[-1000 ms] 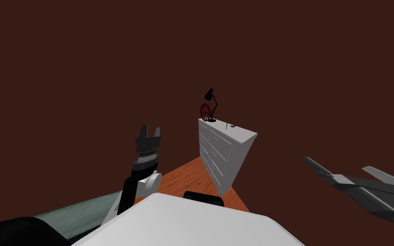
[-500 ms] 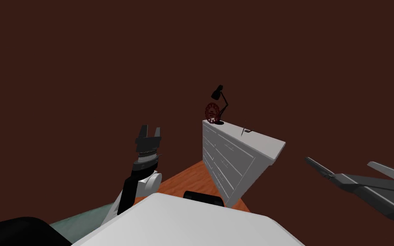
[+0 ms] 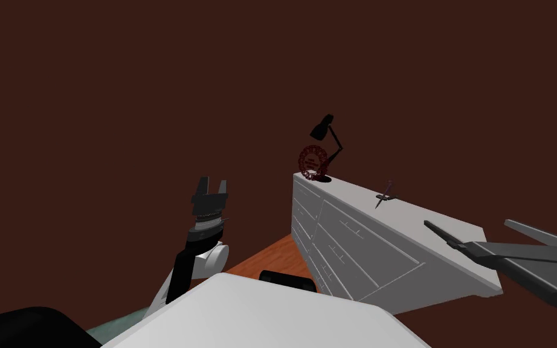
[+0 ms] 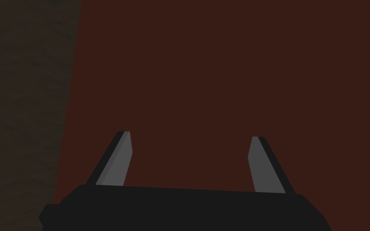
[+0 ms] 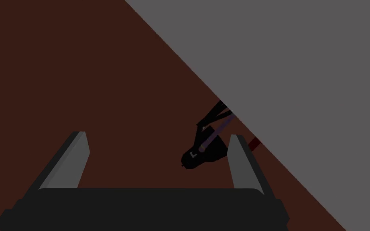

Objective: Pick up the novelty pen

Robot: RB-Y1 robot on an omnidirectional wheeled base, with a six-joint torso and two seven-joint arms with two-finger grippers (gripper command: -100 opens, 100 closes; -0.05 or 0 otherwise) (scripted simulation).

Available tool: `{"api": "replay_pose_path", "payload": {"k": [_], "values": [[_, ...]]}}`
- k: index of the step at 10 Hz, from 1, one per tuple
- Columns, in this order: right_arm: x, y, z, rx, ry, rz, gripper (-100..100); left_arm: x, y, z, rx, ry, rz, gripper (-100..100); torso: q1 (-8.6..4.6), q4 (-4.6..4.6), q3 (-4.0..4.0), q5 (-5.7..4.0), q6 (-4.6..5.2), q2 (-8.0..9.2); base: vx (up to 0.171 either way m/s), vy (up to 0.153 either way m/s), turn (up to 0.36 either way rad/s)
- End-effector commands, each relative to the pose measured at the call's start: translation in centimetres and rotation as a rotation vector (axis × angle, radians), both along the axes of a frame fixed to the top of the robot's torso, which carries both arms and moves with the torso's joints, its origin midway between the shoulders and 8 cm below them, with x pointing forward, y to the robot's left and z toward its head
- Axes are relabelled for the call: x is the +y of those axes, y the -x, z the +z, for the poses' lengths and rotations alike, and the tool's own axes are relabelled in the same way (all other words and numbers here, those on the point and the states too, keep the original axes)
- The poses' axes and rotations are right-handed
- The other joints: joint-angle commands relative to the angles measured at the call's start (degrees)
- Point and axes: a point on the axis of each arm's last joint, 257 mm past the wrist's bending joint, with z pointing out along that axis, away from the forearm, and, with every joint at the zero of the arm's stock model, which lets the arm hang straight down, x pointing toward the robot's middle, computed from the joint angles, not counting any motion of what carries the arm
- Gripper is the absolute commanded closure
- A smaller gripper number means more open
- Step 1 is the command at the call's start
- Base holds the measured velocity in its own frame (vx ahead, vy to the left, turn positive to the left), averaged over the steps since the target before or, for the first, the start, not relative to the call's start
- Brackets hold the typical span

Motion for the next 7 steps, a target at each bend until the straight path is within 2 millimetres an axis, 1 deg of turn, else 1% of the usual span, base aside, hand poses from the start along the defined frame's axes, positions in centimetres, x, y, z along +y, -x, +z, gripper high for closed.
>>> {"api": "replay_pose_path", "payload": {"k": [1,3,4,5,6,7], "values": [[0.54,-0.38,0.11,0.017,0.023,0.017,-100,0.0,0.0,0.0,0.0,0.0,0.0,0,0.0,0.0,0.0,0.0,0.0,0.0,0.206,0.074,0.036],[1.47,-0.81,0.33,0.032,0.047,0.043,-100,0.0,0.0,0.0,0.0,0.0,0.0,0,-0.1,0.05,0.12,-0.03,0.0,0.22,0.181,0.072,0.046],[1.15,-0.62,0.13,0.027,0.038,0.034,-100,0.0,0.0,0.0,0.0,0.0,0.0,0,-0.11,0.05,0.13,-0.03,0.0,0.23,0.085,0.03,0.01],[1.22,-0.65,0.14,0.027,0.04,0.036,0,0.0,0.0,0.0,0.0,0.0,0.0,0,-0.24,0.11,0.29,-0.06,0.02,0.53,0.016,0.006,-0.002],[1.22,-0.65,0.14,0.027,0.04,0.036,-100,0.0,-0.01,0.0,0.0,0.0,0.0,0,-0.34,0.19,0.46,-0.09,0.03,0.8,0.008,0.003,0.001],[1.22,-0.65,0.14,0.027,0.04,0.036,100,0.0,-0.01,0.0,0.0,0.0,0.0,0,-0.38,0.22,0.54,-0.1,0.03,0.92,0.0,0.0,0.0]]}}
